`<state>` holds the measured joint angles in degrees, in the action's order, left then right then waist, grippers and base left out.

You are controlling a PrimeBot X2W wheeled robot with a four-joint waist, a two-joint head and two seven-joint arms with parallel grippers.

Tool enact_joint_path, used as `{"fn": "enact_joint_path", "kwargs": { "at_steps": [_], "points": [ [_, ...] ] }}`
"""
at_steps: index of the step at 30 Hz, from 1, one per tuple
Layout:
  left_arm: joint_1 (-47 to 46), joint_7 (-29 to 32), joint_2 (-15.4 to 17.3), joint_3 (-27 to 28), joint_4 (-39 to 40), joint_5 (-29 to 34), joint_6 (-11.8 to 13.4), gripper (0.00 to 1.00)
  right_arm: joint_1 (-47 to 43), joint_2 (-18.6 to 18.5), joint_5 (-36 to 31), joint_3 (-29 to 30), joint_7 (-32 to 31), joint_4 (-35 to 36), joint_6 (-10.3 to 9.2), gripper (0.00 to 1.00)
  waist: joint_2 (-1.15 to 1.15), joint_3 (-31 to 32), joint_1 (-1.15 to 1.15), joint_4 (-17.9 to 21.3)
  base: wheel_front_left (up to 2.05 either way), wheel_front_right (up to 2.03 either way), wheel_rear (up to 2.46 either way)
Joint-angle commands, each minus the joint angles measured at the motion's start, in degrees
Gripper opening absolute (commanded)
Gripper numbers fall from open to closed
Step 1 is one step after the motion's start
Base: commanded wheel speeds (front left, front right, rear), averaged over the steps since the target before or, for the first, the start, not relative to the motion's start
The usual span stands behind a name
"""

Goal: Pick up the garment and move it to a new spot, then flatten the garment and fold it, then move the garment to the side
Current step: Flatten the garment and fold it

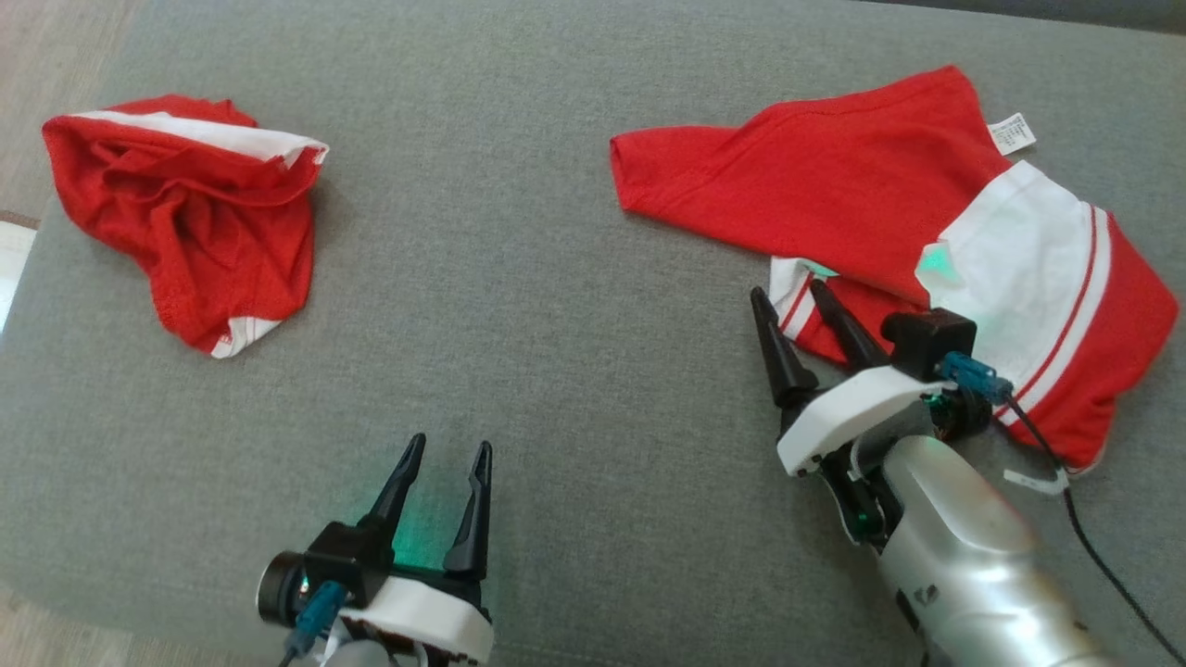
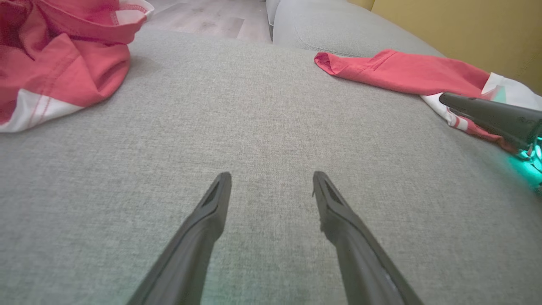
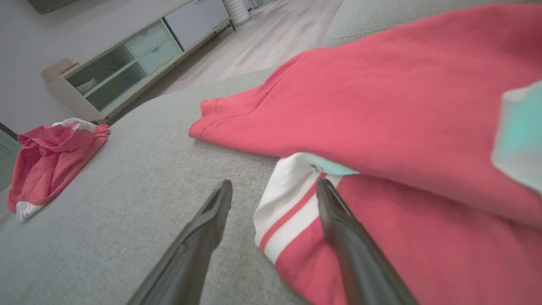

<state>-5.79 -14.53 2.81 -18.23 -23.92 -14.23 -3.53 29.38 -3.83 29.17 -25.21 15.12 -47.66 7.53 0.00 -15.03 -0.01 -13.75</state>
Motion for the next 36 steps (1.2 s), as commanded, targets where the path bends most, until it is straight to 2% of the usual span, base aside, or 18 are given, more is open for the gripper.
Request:
{"fn": "enact_joint_path", "kwargs": {
  "at_steps": [1, 3, 4, 5, 6, 14, 19, 27, 36],
  "points": [
    [-1.3, -0.5, 0.1, 1.7, 1.0, -0.7, 0.1, 1.0, -0.9, 1.0, -0.3, -1.3, -0.1, -1.9, -0.04, 1.0, 0.0, -0.4, 0.01, -0.6, 0.0, 0.0, 0.0],
    [-1.5, -0.5, 0.1, 1.6, 0.7, -0.8, 0.0, 1.0, 0.0, 1.0, -0.6, -1.3, -0.1, -2.9, -0.04, 1.0, 0.0, -0.6, 0.01, -1.3, 0.0, 0.0, 0.0],
    [-1.6, -0.5, 0.1, 1.7, 0.7, -1.1, 0.1, 1.0, 0.4, 1.0, -0.7, -1.3, -0.1, -3.3, -0.04, 0.85, 0.0, -0.7, 0.01, -1.6, 0.0, 0.0, 0.0],
    [-1.6, -0.5, 0.1, 1.8, 0.6, -1.2, 0.1, 1.0, 0.8, 1.0, -0.9, -1.2, -0.1, -3.8, -0.04, 0.29, 0.0, -0.8, 0.01, -1.8, 0.0, 0.0, 0.0],
    [-1.6, -0.5, 0.1, 1.9, 0.7, -1.2, 0.2, 1.0, 1.1, 1.0, -1.4, -1.0, -0.1, -4.3, -0.04, 0.0, 0.0, -0.6, 0.01, -2.1, 0.0, 0.0, 0.0],
    [-0.1, -0.5, 0.1, 3.1, 0.3, -1.2, 0.2, 1.0, -0.7, 1.0, -6.3, 1.9, -0.1, -2.2, -0.04, 0.0, 0.0, 2.3, 0.01, -1.8, 0.0, 0.0, 0.0],
    [1.1, -0.5, 0.1, 3.8, 0.5, -1.4, -0.2, 1.0, -1.0, -0.3, -10.2, 3.5, -0.1, 5.8, -0.04, 0.0, 0.0, 4.9, 0.01, 0.1, 0.0, 0.0, 0.0],
    [2.5, -0.5, 0.1, 3.8, 0.5, -1.3, -0.5, 1.0, 5.2, -6.2, -12.0, 5.9, -0.1, 18.1, -0.04, 0.0, 0.0, 8.9, 0.01, 1.6, 0.0, 0.0, 0.0],
    [3.8, -0.5, 0.1, 3.3, -0.3, -2.6, -0.5, 1.0, 21.9, -13.7, -13.0, -1.1, -0.1, 16.2, -0.04, 0.0, 0.0, 10.9, 0.01, -2.3, 0.0, 0.0, 0.0]
  ]
}}
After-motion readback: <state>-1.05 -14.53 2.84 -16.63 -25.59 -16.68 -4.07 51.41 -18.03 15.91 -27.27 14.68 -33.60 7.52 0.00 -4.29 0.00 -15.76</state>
